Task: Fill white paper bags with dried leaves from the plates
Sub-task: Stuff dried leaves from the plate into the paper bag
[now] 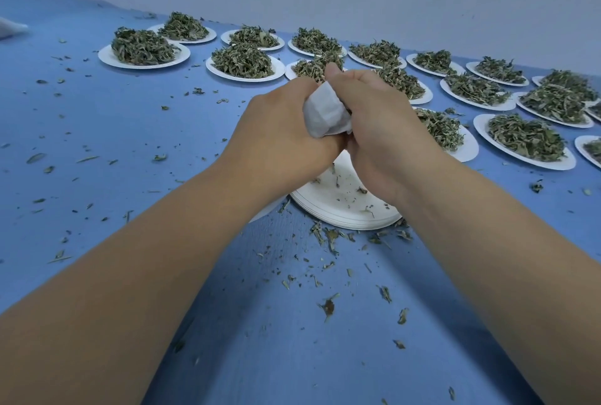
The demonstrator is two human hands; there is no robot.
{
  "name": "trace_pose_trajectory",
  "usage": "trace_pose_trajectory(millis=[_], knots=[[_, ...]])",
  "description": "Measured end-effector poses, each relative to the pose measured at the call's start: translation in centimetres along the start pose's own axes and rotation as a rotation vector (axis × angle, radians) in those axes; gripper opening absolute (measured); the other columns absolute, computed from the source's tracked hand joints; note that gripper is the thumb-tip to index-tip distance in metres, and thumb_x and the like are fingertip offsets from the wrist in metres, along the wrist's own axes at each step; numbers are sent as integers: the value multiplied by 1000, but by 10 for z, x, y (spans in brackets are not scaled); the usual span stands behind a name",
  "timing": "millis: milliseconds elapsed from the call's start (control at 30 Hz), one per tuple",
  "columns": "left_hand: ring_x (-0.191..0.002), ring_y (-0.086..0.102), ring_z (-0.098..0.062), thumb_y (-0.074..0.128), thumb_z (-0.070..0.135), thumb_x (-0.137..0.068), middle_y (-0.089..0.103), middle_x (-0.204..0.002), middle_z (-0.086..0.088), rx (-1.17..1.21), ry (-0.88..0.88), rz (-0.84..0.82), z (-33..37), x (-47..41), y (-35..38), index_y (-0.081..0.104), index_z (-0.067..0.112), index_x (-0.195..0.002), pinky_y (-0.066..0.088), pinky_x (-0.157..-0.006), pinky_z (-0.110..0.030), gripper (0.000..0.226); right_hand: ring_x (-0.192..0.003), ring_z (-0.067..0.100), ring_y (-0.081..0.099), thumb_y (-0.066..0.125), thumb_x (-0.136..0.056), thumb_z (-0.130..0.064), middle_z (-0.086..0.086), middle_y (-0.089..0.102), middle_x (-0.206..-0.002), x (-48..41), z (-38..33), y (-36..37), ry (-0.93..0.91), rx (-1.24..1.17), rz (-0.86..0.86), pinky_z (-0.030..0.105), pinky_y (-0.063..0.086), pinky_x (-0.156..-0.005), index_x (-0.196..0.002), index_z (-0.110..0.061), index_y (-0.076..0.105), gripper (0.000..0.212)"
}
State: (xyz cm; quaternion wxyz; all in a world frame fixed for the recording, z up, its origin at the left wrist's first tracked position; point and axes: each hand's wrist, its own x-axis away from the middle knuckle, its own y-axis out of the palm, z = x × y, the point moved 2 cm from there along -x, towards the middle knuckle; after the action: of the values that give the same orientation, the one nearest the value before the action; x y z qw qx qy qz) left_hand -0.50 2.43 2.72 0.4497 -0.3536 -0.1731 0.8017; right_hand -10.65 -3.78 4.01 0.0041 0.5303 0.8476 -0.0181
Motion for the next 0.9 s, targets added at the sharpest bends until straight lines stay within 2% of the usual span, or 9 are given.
trace_pose_trajectory(millis=[200,400,533,633,733,767,800,833,900], knots=[[-82,58,-3,74,42,-77,63,-86,17,-115,51,-31,-4,-1,-2,60,42,-108,42,-60,-16,34,-126,21,59,33,-100,-68,-2,72,-121,0,-14,-9,-13,68,-114,51,42,-111,-109,-28,65,52],[-69,55,-15,63,33,-80,57,-73,8,-285,83,-26,-3,1,0,41,34,-80,35,-52,-29,22,-132,15,53,26,-98,-73,-7,61,-139,6,-24,0,-41,253,-166,51,36,-115,-125,-37,59,56],[-68,56,-4,62,31,-73,58,-69,16,-131,63,21,1,3,-6,44,53,-78,35,-53,-24,28,-126,16,58,22,-98,-73,-2,63,-134,8,-18,6,-81,390,-166,46,37,-114,-144,-30,50,68],[-73,59,-7,68,32,-72,60,-73,14,-156,90,-31,1,3,-2,44,47,-81,43,-56,-27,30,-124,48,50,19,-96,-75,30,63,-120,11,-12,3,-54,407,-234,61,42,-107,-147,1,39,94],[-73,61,-12,67,31,-72,61,-73,11,-139,109,4,1,3,-1,47,40,-81,47,-58,-29,25,-128,44,27,16,-99,-70,33,40,-135,8,-15,6,-136,467,-274,65,32,-106,-144,11,25,93],[-73,60,-14,66,31,-72,61,-74,10,-134,108,33,0,3,-2,50,39,-83,48,-59,-30,21,-129,42,30,15,-100,-69,23,37,-140,8,-18,6,-173,459,-253,61,-8,-94,-145,9,31,92],[-74,60,-16,65,31,-72,61,-75,9,-137,107,53,-1,3,-3,53,35,-87,49,-60,-33,20,-136,38,36,14,-99,-69,18,40,-146,5,-21,3,-165,395,-210,17,47,-75,-149,1,39,90],[-74,59,-18,65,31,-73,60,-76,8,-143,104,61,-2,3,-4,53,32,-90,50,-61,-35,20,-146,28,36,13,-99,-70,12,42,-155,4,-22,-2,-156,308,-182,46,35,-117,-152,-13,44,84],[-72,55,-17,69,32,-75,55,-74,8,-146,95,70,-7,1,-7,48,30,-82,45,-57,-33,22,-149,15,36,19,-100,-69,0,48,-156,7,-26,-14,-165,49,-181,44,22,-121,-145,-25,50,70]])
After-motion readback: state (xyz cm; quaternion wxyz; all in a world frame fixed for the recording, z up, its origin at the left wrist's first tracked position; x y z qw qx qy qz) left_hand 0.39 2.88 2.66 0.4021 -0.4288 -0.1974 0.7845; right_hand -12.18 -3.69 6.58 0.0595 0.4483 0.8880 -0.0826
